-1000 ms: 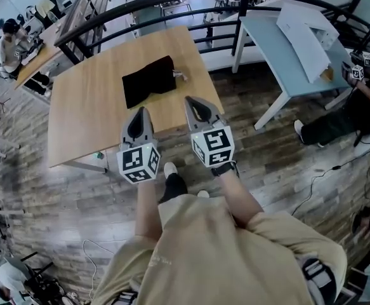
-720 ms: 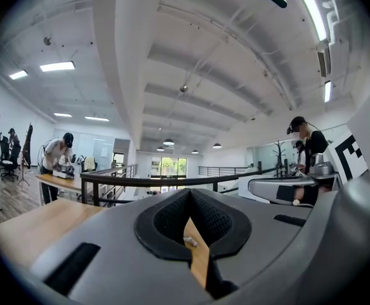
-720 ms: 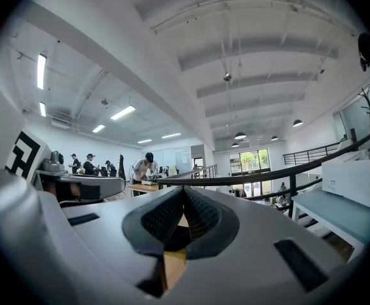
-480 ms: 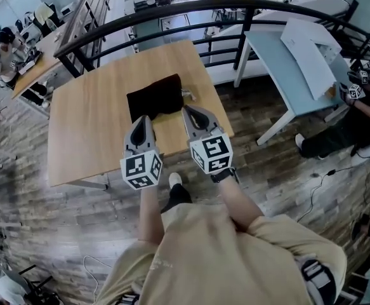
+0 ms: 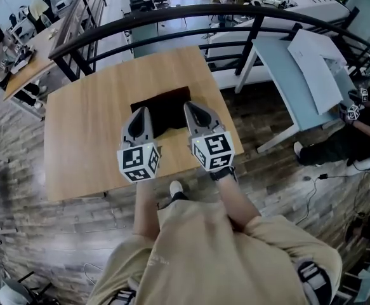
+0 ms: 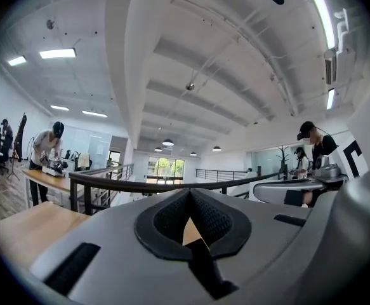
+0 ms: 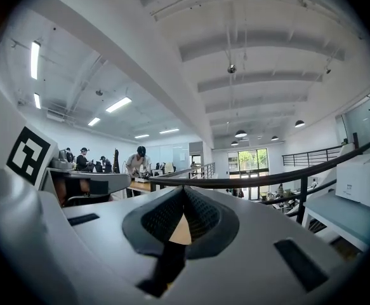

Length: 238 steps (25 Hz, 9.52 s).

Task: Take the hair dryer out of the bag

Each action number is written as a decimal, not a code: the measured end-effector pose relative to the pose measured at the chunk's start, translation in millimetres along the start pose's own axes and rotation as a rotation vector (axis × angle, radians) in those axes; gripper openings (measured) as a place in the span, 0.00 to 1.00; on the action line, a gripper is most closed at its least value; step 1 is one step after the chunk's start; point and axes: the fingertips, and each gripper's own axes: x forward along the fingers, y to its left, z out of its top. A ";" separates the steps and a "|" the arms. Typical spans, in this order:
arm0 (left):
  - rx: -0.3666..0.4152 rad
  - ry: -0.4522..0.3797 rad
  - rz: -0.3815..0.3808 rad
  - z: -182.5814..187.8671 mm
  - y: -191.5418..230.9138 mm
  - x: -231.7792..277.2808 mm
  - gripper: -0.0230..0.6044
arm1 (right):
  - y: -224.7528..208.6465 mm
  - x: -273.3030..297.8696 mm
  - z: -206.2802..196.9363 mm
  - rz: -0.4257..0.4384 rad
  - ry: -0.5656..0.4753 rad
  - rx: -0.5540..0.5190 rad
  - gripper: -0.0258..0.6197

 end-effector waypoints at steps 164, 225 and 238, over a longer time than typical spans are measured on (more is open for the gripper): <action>-0.130 0.929 -0.290 -318.4 28.9 212.4 0.06 | -152.0 111.5 -319.3 0.720 0.763 -0.812 0.27; -0.166 0.887 -0.232 -321.5 40.4 176.8 0.06 | -154.5 4.6 -363.8 -0.213 0.802 -0.113 0.25; -0.207 0.688 -0.307 -272.2 34.6 156.9 0.37 | -152.9 12.7 -287.3 -0.330 0.603 0.118 0.41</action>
